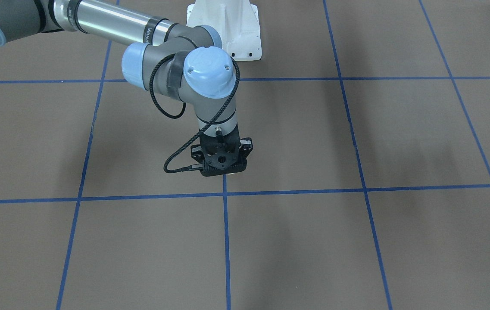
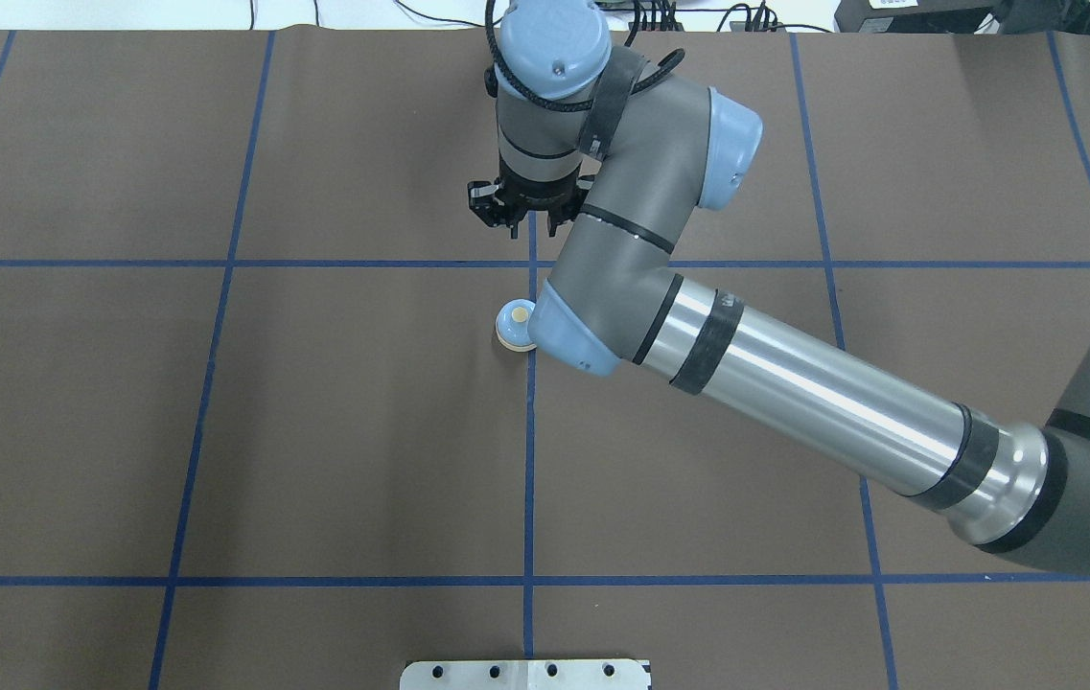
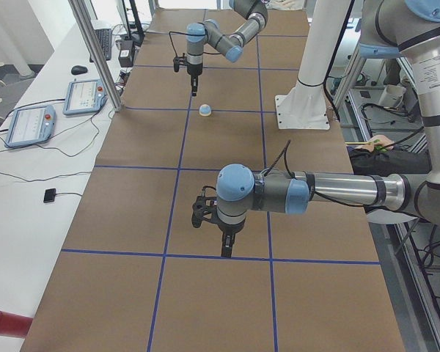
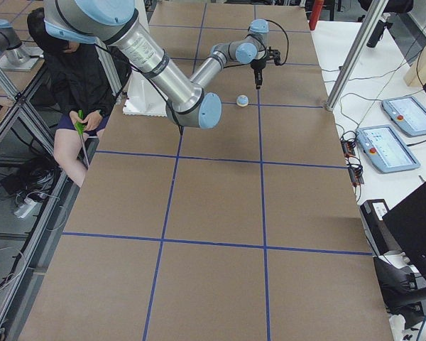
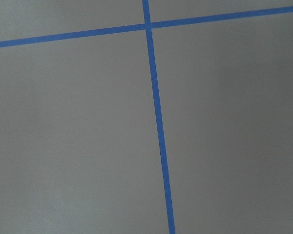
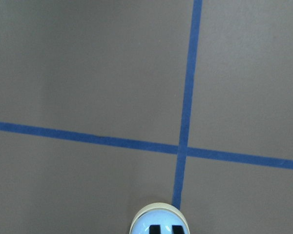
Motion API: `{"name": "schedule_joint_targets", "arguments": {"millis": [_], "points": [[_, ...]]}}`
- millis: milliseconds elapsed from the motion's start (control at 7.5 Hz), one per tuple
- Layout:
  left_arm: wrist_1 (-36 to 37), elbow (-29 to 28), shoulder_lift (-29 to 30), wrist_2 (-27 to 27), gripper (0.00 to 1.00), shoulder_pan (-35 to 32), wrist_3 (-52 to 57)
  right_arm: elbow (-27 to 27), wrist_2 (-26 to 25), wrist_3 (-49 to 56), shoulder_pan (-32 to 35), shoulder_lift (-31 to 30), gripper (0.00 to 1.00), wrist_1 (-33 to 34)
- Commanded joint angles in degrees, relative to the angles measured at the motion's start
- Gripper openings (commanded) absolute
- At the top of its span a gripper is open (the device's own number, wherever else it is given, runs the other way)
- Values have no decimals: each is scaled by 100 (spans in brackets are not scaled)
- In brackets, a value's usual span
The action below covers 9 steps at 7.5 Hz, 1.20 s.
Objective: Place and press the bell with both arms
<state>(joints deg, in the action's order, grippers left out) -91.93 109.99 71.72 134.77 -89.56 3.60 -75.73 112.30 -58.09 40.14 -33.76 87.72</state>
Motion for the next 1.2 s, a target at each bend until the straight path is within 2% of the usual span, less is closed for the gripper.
{"name": "schedule_joint_targets", "arguments": {"millis": [0,267,667,800,1067], "points": [[17,-13,9,6,100,0,-17,-352,780,479,824,-479,100,25],[88,83,0,-3,100,-26,-44,-793,1082,1759,1685,-1331,100,17],[97,57,18,-12,100,-44,-53,-1013,2177,4509,3346,-2728,100,17],[79,66,0,-21,100,-44,-44,-1022,2399,5326,3908,-3193,100,25],[17,127,0,-64,100,-70,35,-1066,2489,6639,4701,-4178,100,25]]}}
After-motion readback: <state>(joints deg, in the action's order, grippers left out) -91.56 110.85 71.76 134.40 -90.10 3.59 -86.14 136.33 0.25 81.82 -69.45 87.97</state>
